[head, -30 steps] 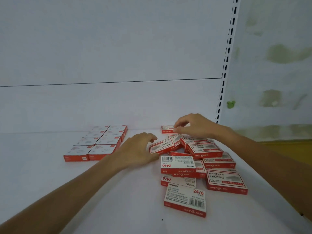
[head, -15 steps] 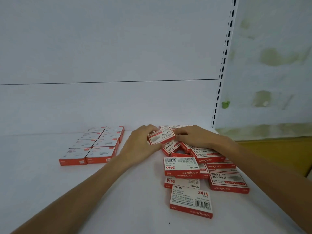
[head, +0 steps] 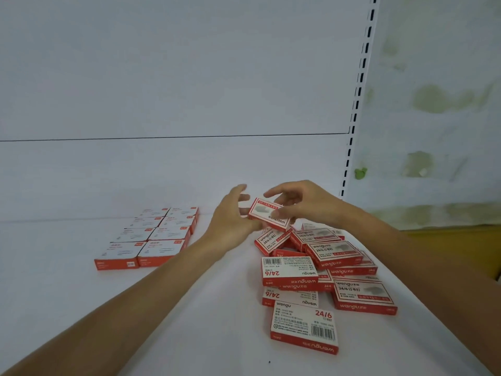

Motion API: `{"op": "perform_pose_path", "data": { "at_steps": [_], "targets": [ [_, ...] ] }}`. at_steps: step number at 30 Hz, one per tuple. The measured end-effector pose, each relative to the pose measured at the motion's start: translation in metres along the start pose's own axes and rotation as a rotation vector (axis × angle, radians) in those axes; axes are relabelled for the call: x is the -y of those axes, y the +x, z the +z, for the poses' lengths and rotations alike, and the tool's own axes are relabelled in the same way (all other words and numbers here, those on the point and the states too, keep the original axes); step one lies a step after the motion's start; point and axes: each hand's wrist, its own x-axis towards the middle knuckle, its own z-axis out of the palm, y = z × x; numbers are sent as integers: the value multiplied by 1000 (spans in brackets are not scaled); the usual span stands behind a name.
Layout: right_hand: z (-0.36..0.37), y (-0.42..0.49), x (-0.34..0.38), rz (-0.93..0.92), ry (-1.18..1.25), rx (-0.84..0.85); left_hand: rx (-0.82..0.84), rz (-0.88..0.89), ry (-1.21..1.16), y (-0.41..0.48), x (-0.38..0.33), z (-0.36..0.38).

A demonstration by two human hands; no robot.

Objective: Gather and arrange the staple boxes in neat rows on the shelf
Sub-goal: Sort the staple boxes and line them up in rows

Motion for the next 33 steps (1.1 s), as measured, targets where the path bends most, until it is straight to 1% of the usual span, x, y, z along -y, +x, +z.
{"op": "perform_pose_path", "data": {
  "at_steps": [2, 4, 6, 8, 11, 12, 15, 16, 20, 24, 26, 28, 29, 31, 33],
  "targets": [
    [-1, 1, -1, 25, 98, -65, -42, -128, -144, 0, 3, 7],
    [2, 3, -4, 19, 141, -133, -3, -238, -337, -1, 4, 14],
    [9, 5, -8, -9, 113, -188, 38, -234, -377, -2, 3, 18],
    [14, 6, -12, -36, 56, -196, 2, -213, -387, -3, 2, 22],
    [11, 3, -8, -53, 106, -93, -62, -230, -379, -3, 0, 23],
    [9, 1, -7, -73, 74, -70, -80, -227, -363, -3, 0, 22],
    [2, -1, -5, -166, -221, -100, -110, -172, -265, -1, 0, 16],
    [1, -2, -4, -189, -283, -106, -105, -156, -248, 0, 1, 13],
    [0, -1, -4, -246, -419, -130, -63, -98, -227, 1, 2, 8],
    [-3, -2, -7, -237, -436, -176, -82, -96, -187, 2, 3, 7],
    [-4, -3, -9, -245, -430, -205, -118, -136, -242, 2, 2, 10],
    [-6, -4, -11, -239, -369, -291, -167, -167, -300, 0, 0, 14],
    [-8, -3, -13, -224, -331, -346, -173, -161, -284, -2, 0, 15],
    [-11, -2, -16, -183, -271, -430, -124, -82, -164, -7, 1, 19],
    [-13, -1, -18, -149, -264, -450, -55, 13, -42, -12, 2, 22]
  ]
}}
